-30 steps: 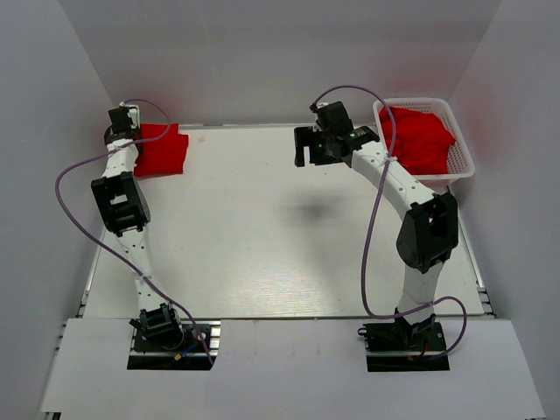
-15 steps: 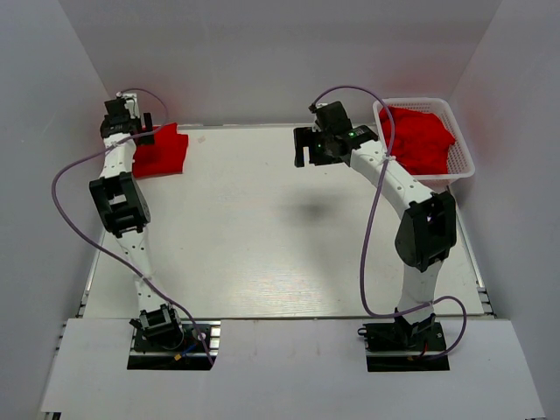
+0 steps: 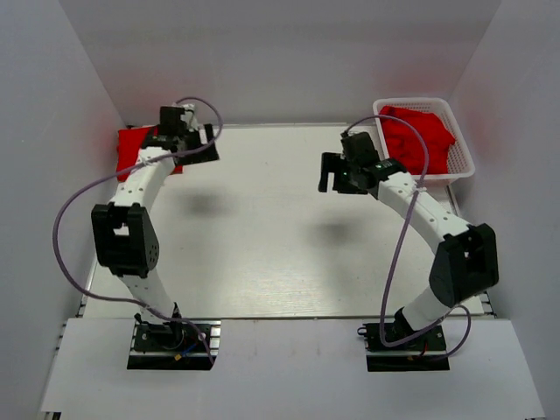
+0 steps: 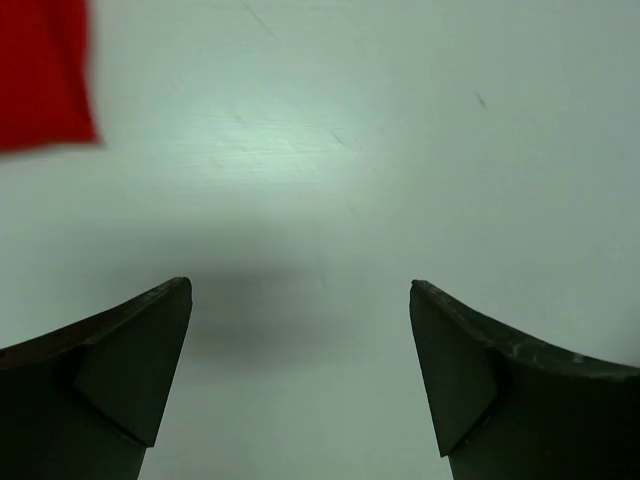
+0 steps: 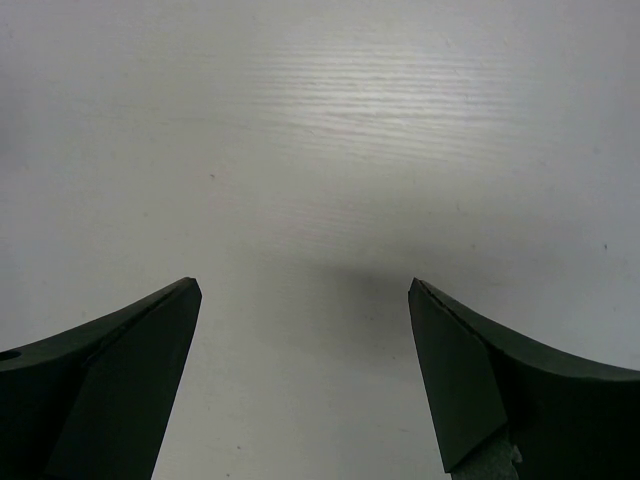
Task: Fold and stack the t-shirts
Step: Put the neatly folded tshirt into the corner of the board with the left arm
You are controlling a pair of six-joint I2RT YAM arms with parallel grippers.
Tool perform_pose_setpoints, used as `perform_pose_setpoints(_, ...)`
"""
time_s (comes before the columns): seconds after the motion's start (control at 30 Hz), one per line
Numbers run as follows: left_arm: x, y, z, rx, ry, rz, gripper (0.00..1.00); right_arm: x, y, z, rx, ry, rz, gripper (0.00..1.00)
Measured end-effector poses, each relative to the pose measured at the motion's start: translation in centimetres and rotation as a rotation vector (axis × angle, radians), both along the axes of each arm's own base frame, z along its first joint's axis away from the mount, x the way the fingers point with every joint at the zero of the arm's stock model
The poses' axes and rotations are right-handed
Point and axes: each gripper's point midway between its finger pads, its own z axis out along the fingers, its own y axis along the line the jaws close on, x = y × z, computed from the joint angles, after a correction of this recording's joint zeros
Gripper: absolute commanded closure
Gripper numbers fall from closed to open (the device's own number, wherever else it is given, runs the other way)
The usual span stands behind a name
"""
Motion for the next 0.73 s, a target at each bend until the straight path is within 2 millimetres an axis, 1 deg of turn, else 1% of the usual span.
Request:
perform_pose_setpoints(0.07,-4.3,-4.0,-0.3,-0.037,0.027,-0.054,0.00,-1.5,-1.5,-0.8,0.001,0.017,-0.035,0.10)
perform_pose_setpoints(0.17,-9.7,-8.4,-0.2,-0.078,0.039,-0.108,0.00,-3.4,-3.3,-1.7,0.000,0.040,-0.079,0.10)
perform_pose_setpoints(0.27,-13.1,-11.3,-0.1,-0.102,0.044,-0.138,0.00,-4.5,-4.1,-2.1,0.006,0.050,-0.102,0.10)
perform_pose_setpoints(0.37,-15.7,-13.5,-1.9,-0.102,0.089,-0.165,0.00,-5.6,-4.4,-2.3,0.022,0.052,-0.101,0.10)
perform_pose_setpoints(0.43,-17.4,-13.9,-3.8,-0.084,0.141,-0.170,0.00,-6.4,-4.5,-2.2,0.036,0.050,-0.099,0.10)
perform_pose_setpoints(0.47,-18.0,-13.8,-4.6,-0.071,0.162,-0.164,0.00,-6.6,-4.5,-2.0,0.047,0.042,-0.097,0.10)
perform_pose_setpoints(0.53,-19.2,-13.3,-5.3,-0.045,0.190,-0.147,0.00,-6.8,-4.3,-1.2,0.078,0.016,-0.090,0.10)
perform_pose_setpoints(0.6,-19.6,-12.9,-4.6,-0.030,0.176,-0.132,0.00,-6.8,-4.0,-0.3,0.112,-0.025,-0.081,0.10)
perform_pose_setpoints(0.73,-19.7,-12.8,-1.8,-0.049,0.082,-0.121,0.00,-7.0,-3.4,0.9,0.169,-0.092,-0.048,0.10)
